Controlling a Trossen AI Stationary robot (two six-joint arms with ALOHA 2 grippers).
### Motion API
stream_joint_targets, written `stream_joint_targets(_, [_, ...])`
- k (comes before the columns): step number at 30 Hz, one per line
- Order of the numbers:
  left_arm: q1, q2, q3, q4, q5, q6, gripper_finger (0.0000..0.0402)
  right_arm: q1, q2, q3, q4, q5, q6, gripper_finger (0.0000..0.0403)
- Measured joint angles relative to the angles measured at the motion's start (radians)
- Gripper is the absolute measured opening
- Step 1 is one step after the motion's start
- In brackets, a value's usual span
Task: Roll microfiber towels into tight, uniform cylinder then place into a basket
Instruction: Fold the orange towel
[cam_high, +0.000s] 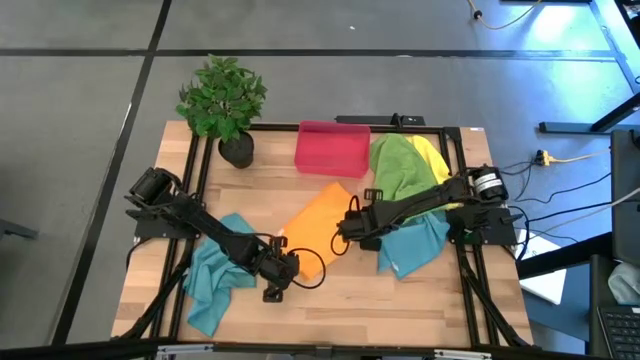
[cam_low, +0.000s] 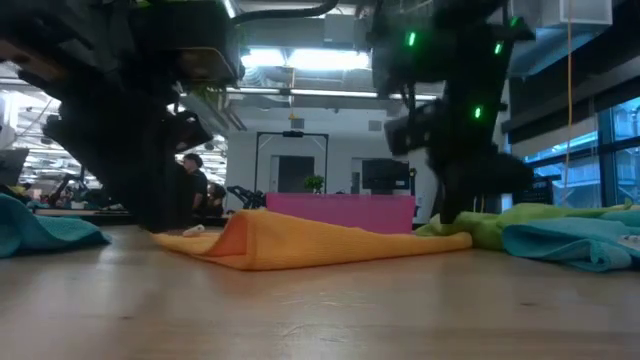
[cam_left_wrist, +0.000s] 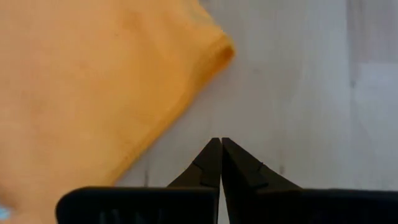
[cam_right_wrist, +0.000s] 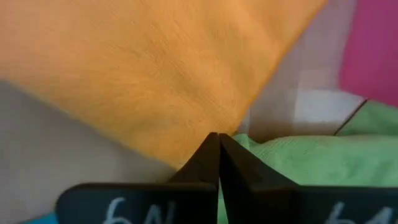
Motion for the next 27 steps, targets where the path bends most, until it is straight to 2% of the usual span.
stream_joint_targets(4, [0.003,0.0,0.0,-0.02,-0.082,0.021,0.0005,0.032,-0.041,0.034,0.004,-0.001,0.013,0.0006])
stream_joint_targets(7, [0.003,0.0,0.0,-0.025,-0.138,0.04,0.0004,0.058,-0.057,0.061,0.074,0.001,0.062,0.0006])
stream_joint_targets(9, [0.002,0.0,0.001,-0.054,-0.224,0.055,0.0001,0.083,-0.058,0.064,0.201,-0.005,0.077,0.0006])
stream_joint_targets(12, [0.007,0.0,0.001,-0.086,-0.354,0.057,0.0003,0.116,-0.056,0.039,0.486,-0.113,0.019,0.0006])
stream_joint_targets(14, [0.015,0.0,0.001,-0.088,-0.395,0.053,0.0005,0.133,-0.042,0.024,0.651,-0.198,-0.028,0.0006])
stream_joint_targets(16, [0.024,0.0,0.001,-0.047,-0.389,0.053,0.0003,0.144,-0.023,0.02,0.765,-0.236,-0.038,0.0006])
stream_joint_targets(19, [0.022,0.0,0.001,-0.016,-0.368,0.059,0.0001,0.15,0.002,0.02,0.842,-0.242,-0.042,0.0006])
stream_joint_targets(22, [0.005,-0.015,0.0,-0.041,-0.364,0.059,0.0004,0.15,0.028,0.019,0.846,-0.241,-0.031,0.0006])
stream_joint_targets(24, [-0.016,-0.066,-0.001,-0.06,-0.408,0.053,0.0003,0.152,0.043,0.018,0.848,-0.241,-0.017,0.0006])
stream_joint_targets(27, [-0.058,-0.181,-0.045,-0.03,-0.534,0.062,0.0001,0.155,0.069,0.018,0.917,-0.237,0.003,0.0006])
